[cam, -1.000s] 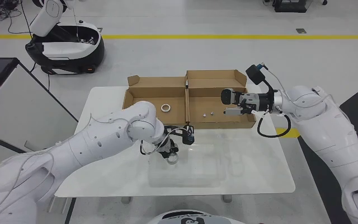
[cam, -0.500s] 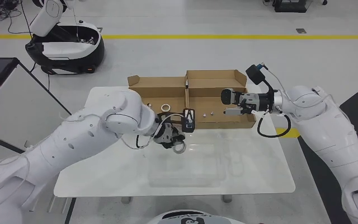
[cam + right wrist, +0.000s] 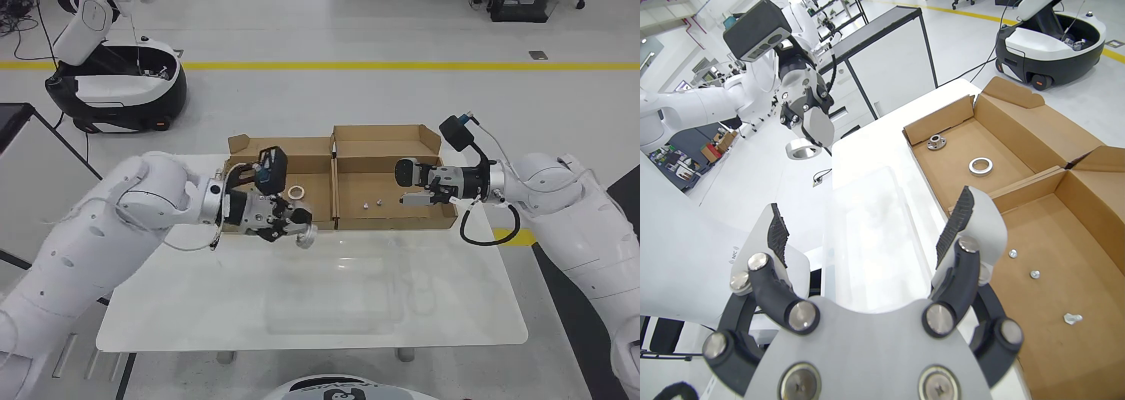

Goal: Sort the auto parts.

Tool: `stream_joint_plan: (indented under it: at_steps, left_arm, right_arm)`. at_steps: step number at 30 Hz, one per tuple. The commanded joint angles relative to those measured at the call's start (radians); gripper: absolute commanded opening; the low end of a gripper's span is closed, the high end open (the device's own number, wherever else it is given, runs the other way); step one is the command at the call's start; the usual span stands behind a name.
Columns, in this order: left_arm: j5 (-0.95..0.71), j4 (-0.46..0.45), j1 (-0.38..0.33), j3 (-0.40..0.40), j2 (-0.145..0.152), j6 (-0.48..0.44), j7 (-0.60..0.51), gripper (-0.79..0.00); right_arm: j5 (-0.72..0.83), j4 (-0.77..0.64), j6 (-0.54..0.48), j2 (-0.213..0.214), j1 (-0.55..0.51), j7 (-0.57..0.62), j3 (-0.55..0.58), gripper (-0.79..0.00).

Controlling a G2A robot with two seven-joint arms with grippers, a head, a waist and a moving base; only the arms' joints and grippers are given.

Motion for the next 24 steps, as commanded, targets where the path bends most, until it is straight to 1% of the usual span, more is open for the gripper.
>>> stream_joint_plan:
  at_steps: [1, 6, 10, 17, 24]
  left_arm:
    - [-0.014, 0.011, 0.03, -0.032, 0.009, -0.058, 0.043, -0.785]
    - [-0.052, -0.028, 0.081, -0.103, 0.028, -0.06, 0.133, -0.785]
    - [-0.087, -0.054, 0.107, -0.152, 0.038, -0.06, 0.196, -0.785]
    - [-0.15, -0.118, 0.138, -0.22, 0.042, -0.06, 0.322, -0.785]
    - [-0.171, -0.161, 0.179, -0.291, 0.043, -0.06, 0.416, -0.785]
  right_arm:
    - [0.0, 0.0, 0.0, 0.0, 0.0, 0.0, 0.0, 0.0]
    - [0.0, 0.0, 0.0, 0.0, 0.0, 0.0, 0.0, 0.0]
    - [0.0, 0.0, 0.0, 0.0, 0.0, 0.0, 0.0, 0.0]
    - [0.0, 0.0, 0.0, 0.0, 0.0, 0.0, 0.0, 0.0]
    - [0.0, 0.0, 0.0, 0.0, 0.0, 0.0, 0.0, 0.0]
